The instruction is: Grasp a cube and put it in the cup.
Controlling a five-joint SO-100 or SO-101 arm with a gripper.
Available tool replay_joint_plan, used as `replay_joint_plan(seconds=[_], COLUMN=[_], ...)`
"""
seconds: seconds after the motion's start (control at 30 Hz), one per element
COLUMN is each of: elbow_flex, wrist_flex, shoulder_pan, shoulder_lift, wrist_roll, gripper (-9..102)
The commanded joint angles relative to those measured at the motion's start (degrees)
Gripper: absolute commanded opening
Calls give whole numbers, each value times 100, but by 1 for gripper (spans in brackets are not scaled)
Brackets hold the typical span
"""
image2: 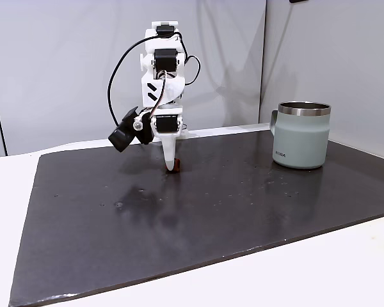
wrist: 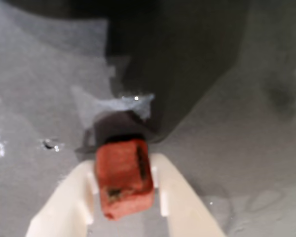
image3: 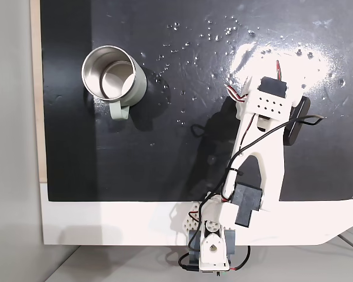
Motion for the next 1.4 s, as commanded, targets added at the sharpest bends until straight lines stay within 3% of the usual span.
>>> replay_joint_plan(seconds=[0.0,0.43,0.87,1.1,1.37], elbow_flex=[-343,-1564,-4104,-4175,-4896], wrist_flex=[193,1626,3287,3234,2979], shoulder_pan=[18,-158,-721,-949,-1872], shoulder_lift=[220,1257,1934,2057,1661], wrist_roll=[-18,114,360,431,422], gripper=[5,5,5,5,5])
